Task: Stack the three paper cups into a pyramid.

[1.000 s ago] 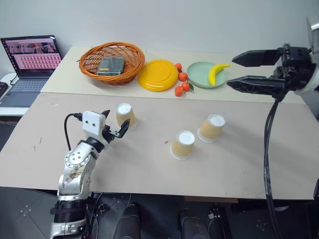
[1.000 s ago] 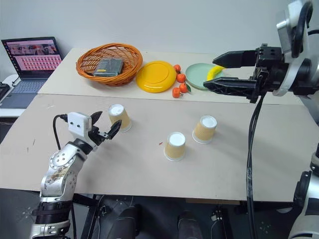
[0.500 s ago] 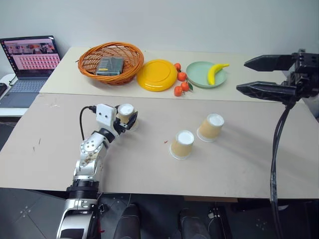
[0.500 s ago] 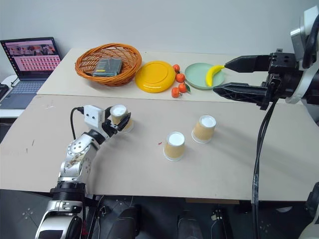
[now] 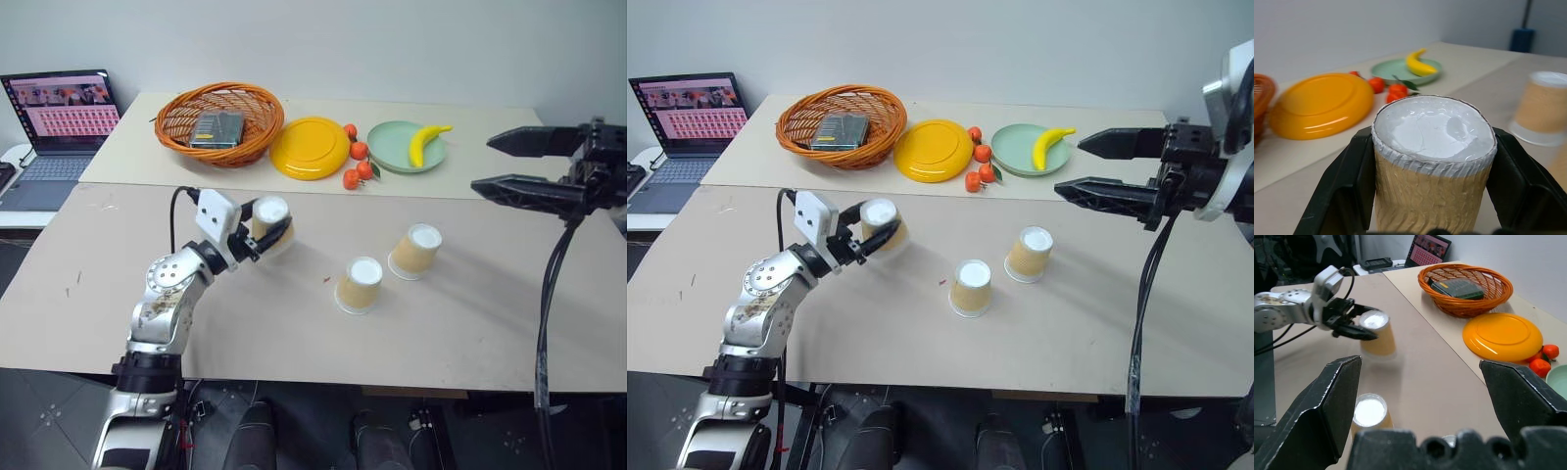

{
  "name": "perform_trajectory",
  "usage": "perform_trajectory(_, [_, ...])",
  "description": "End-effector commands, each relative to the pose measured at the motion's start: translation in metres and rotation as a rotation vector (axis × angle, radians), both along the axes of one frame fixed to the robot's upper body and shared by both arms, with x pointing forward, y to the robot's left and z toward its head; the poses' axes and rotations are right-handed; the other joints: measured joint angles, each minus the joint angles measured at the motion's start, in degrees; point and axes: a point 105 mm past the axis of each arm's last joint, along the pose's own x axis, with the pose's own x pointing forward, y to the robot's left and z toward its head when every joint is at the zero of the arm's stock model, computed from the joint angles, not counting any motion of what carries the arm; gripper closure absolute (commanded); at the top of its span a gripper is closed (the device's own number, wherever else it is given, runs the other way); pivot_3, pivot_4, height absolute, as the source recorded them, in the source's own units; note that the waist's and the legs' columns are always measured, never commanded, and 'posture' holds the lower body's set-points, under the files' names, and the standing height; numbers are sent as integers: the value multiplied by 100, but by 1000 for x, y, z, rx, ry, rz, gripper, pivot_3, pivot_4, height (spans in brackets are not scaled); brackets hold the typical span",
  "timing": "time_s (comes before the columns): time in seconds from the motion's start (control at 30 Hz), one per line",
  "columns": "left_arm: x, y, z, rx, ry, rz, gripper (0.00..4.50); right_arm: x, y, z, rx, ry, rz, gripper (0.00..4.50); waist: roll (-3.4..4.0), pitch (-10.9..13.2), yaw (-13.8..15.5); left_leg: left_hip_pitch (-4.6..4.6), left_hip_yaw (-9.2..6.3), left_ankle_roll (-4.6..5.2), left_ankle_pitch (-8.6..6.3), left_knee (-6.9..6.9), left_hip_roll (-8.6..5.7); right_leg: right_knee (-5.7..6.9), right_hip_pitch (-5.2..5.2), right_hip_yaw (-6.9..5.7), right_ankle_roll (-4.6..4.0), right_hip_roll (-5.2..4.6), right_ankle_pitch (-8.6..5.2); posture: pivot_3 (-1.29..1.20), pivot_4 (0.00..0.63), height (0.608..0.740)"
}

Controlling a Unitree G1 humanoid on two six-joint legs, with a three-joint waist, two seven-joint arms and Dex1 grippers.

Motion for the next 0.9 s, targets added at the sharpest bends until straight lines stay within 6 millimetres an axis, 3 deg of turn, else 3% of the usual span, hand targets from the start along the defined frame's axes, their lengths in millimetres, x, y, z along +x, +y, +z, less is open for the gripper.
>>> perform_trajectory(0.03, [-19, -17, 5, 12, -8, -121, 1944, -11, 2, 13, 14, -85, 3, 0, 0, 0, 0, 0, 0, 0, 0, 1, 0, 1, -1, 0, 0, 0, 0, 0, 150, 732])
perform_trajectory(0.57, [-34, -50, -21, 93, 47, -415, 1944, -17, 6, 15, 7, -87, -12, 0, 0, 0, 1, 0, 0, 0, 0, 5, 1, -1, 1, 0, -1, 0, -1, 0, 150, 732])
perform_trajectory(0.9, [-32, -55, -29, 81, 59, -439, 1944, -22, 4, 16, -2, -91, -43, 0, 0, 0, -2, 0, 0, 1, 0, 5, 1, -1, 1, 1, -1, 0, -1, 0, 150, 732])
